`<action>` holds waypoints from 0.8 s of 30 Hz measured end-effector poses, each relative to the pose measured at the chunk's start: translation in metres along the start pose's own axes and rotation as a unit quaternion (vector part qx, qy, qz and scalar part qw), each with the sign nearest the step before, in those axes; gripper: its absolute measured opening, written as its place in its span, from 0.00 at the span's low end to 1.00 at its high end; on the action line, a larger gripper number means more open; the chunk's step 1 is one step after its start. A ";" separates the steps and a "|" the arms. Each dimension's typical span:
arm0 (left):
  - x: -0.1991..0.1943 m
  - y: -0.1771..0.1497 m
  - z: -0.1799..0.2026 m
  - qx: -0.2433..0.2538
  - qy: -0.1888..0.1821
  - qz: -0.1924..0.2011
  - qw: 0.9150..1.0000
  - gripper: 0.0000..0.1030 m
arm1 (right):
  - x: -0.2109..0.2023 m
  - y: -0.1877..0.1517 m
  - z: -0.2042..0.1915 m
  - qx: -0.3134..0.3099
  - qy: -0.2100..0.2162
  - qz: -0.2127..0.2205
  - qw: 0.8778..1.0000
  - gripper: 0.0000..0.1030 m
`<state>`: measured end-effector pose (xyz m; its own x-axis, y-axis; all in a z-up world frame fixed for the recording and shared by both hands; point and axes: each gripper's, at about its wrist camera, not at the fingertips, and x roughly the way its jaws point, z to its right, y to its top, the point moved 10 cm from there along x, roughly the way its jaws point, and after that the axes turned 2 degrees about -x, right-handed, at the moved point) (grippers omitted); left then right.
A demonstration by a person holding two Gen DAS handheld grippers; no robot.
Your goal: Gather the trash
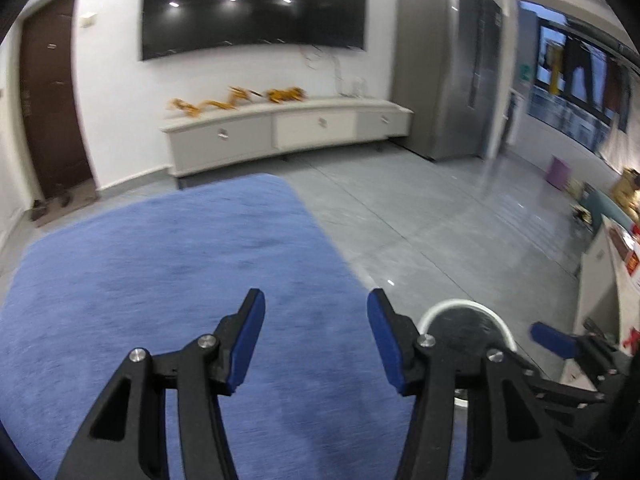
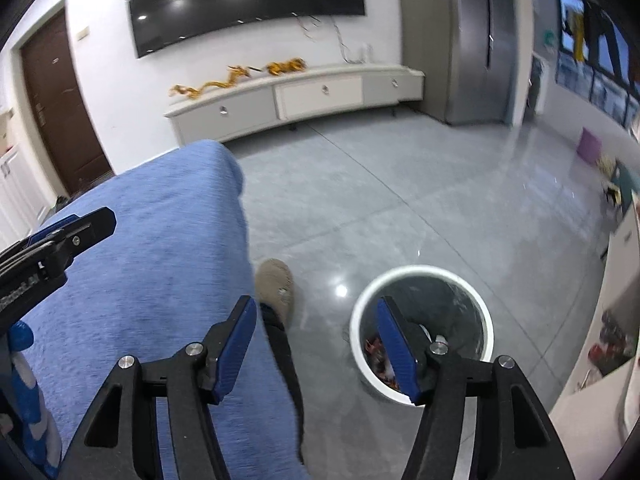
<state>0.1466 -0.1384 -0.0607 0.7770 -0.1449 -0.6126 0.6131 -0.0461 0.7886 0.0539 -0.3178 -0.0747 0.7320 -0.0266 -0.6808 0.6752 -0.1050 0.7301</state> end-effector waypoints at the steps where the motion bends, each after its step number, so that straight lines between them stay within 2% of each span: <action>1: -0.004 -0.001 -0.008 -0.004 0.006 0.003 1.000 0.51 | -0.004 0.002 -0.007 -0.007 0.000 0.006 1.000 0.63; 3: -0.009 -0.004 -0.025 -0.017 0.015 0.005 1.000 0.53 | -0.012 0.005 -0.022 -0.025 -0.002 0.020 0.999 0.67; 12: -0.032 -0.015 -0.088 -0.065 0.063 0.023 0.996 0.54 | -0.034 0.010 -0.069 -0.088 -0.009 0.062 0.994 0.72; 16: -0.043 -0.013 -0.100 -0.071 0.077 0.040 0.994 0.54 | -0.038 0.011 -0.083 -0.099 -0.009 0.073 0.992 0.75; 24: -0.051 -0.021 -0.107 -0.073 0.080 0.040 0.993 0.54 | -0.043 0.006 -0.092 -0.096 -0.011 0.085 0.992 0.77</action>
<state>0.1095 -0.0239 -0.0518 0.8300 0.0176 -0.5575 0.5530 0.1048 0.8266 0.0347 -0.2255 -0.0356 0.8359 -0.0506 -0.5465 0.5488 0.0940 0.8306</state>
